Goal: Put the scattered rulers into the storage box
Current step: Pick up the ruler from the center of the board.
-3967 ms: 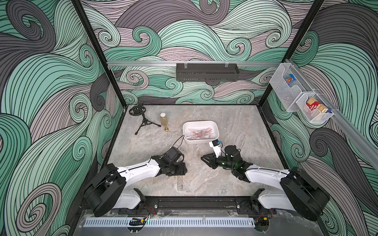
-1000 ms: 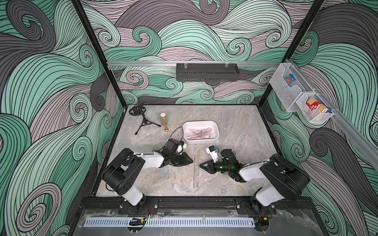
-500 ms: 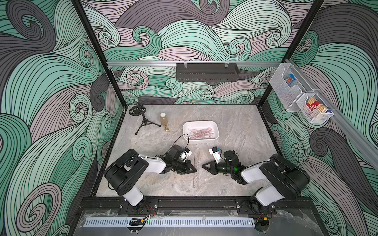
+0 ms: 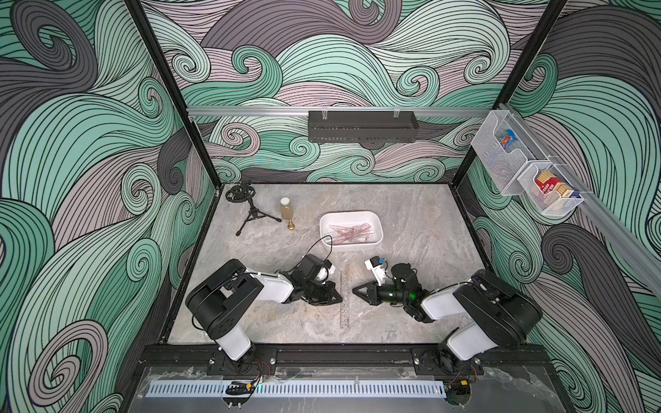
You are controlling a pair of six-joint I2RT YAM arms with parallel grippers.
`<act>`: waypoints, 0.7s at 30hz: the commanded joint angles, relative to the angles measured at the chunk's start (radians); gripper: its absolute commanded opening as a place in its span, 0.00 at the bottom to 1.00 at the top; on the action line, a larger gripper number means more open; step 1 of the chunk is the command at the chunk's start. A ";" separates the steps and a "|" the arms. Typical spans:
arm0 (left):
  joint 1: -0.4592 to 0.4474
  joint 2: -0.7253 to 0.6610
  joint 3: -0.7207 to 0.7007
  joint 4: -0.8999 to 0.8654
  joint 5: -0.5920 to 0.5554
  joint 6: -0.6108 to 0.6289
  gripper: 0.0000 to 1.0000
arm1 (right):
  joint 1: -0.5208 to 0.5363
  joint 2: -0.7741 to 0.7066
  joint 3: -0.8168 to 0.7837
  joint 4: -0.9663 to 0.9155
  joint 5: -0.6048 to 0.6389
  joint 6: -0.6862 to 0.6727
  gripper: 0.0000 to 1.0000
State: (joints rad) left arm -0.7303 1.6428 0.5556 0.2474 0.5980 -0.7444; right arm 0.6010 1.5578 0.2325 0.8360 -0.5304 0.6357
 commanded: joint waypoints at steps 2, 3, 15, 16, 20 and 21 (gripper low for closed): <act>-0.012 -0.023 0.035 -0.025 -0.019 0.016 0.11 | 0.008 0.011 0.002 0.031 -0.019 0.007 0.13; -0.013 -0.026 0.040 -0.031 -0.027 0.016 0.11 | 0.008 0.014 0.002 0.030 -0.019 0.007 0.13; -0.027 0.015 0.045 -0.023 -0.057 0.011 0.11 | 0.013 0.019 0.001 0.030 -0.021 0.007 0.13; -0.027 0.017 0.044 -0.028 -0.062 0.013 0.11 | 0.013 0.019 0.001 0.027 -0.019 0.007 0.13; -0.027 0.012 0.033 -0.029 -0.075 0.017 0.11 | 0.013 0.016 0.005 0.012 -0.017 0.005 0.15; -0.026 0.014 0.033 -0.028 -0.075 0.016 0.11 | 0.013 0.016 0.007 0.006 -0.016 0.006 0.16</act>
State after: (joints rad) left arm -0.7498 1.6455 0.5777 0.2375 0.5457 -0.7444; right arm 0.6075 1.5661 0.2325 0.8478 -0.5339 0.6399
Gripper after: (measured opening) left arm 0.110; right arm 0.156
